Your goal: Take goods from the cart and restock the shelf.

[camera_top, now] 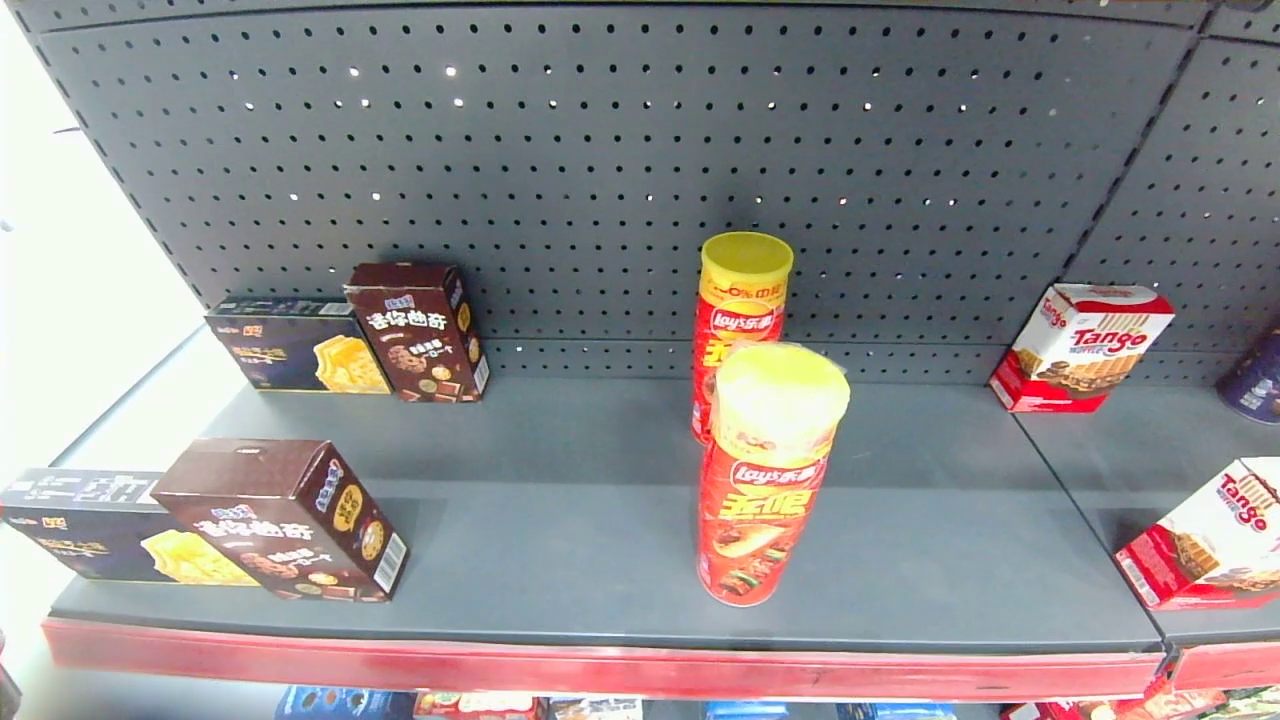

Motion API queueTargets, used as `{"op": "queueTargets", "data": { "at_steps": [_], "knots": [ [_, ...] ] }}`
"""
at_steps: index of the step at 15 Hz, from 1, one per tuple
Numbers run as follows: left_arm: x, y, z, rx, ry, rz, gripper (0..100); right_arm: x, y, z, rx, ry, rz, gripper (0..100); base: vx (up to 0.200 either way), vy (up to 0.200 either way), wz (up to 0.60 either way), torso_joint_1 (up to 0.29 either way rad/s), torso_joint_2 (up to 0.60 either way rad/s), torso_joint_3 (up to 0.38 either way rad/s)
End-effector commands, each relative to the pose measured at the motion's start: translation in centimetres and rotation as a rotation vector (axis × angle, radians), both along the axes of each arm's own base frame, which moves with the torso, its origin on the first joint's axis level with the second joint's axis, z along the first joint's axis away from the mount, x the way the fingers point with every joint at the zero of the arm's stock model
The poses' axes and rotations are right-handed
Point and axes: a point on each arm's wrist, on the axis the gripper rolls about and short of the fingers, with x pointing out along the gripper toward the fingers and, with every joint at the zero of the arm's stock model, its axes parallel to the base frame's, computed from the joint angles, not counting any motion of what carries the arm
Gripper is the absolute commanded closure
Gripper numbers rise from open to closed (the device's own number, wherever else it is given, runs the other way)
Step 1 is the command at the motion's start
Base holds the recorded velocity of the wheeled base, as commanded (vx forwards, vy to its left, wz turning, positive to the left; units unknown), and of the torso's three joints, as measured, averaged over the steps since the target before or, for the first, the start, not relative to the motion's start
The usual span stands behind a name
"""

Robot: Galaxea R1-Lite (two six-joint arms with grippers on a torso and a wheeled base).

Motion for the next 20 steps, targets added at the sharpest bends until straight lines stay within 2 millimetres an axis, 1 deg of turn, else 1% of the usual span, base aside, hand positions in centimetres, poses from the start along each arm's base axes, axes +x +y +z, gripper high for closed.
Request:
{"op": "queueTargets", "data": {
  "at_steps": [1, 2, 16, 18, 20],
  "knots": [
    [0.01, 0.00, 0.01, 0.000, 0.002, 0.000, 0, 0.02, 0.00, -0.02, 0.000, 0.002, 0.002, 0, 0.000, 0.000, 0.00, 0.000, 0.00, 0.000],
    [0.01, 0.00, 0.01, 0.000, 0.002, 0.001, 0, 0.02, 0.00, -0.02, 0.000, 0.002, 0.002, 0, 0.000, 0.000, -0.60, 0.002, 0.00, 0.007],
    [0.01, 0.03, 0.01, -0.003, 0.002, 0.017, 0, 0.02, 0.00, -0.02, 0.000, 0.002, 0.002, 0, 0.000, 0.000, 0.00, 0.000, 0.00, 0.000],
    [0.01, 0.04, 0.01, -0.012, 0.003, 0.020, 0, 0.01, 0.00, 0.02, 0.000, 0.001, 0.002, 0, 0.000, -0.200, 0.00, 0.002, 0.00, 0.002],
    [0.01, 0.04, 0.01, -0.019, 0.003, 0.020, 0, 0.02, 0.00, -0.02, 0.000, 0.002, 0.002, 0, 0.000, 0.000, 0.00, 0.000, 0.00, 0.000]
  ]
}}
